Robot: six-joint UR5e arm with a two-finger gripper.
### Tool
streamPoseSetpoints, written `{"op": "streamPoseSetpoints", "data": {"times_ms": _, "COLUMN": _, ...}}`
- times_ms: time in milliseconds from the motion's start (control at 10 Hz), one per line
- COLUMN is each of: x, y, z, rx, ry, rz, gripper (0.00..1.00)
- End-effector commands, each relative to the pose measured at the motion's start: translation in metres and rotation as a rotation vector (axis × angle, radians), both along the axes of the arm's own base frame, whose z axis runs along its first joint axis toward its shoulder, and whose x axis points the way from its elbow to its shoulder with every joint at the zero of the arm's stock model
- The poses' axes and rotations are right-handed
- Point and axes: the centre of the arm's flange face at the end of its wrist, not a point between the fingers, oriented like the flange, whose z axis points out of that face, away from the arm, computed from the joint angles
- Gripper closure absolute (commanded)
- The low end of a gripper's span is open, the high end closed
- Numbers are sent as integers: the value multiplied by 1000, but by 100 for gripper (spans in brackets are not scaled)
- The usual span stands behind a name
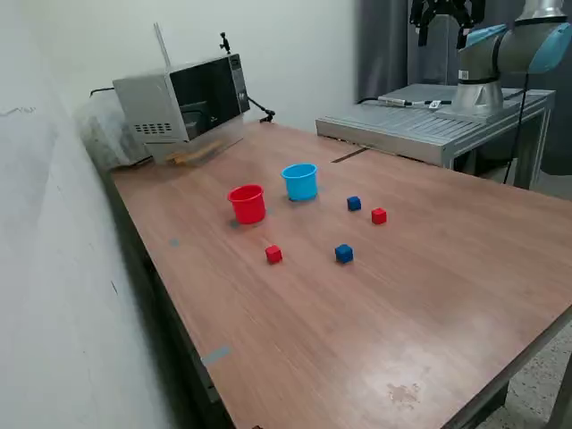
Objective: Place red objects in the red bin, and blue objects in the blue bin.
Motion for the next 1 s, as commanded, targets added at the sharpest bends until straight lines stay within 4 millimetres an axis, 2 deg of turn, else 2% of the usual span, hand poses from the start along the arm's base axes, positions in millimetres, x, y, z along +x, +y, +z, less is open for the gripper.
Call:
{"op": "streamPoseSetpoints", "data": {"times_ms": 0, "x": 0, "y": 0, "z": 0, "rx": 0, "ry": 1, "rz": 1, "gripper": 0}}
{"op": "streamPoseSetpoints", "data": {"times_ms": 900, "x": -4, "y": 1, "z": 4, "rx": 1, "ry": 19, "rz": -13, "gripper": 0}}
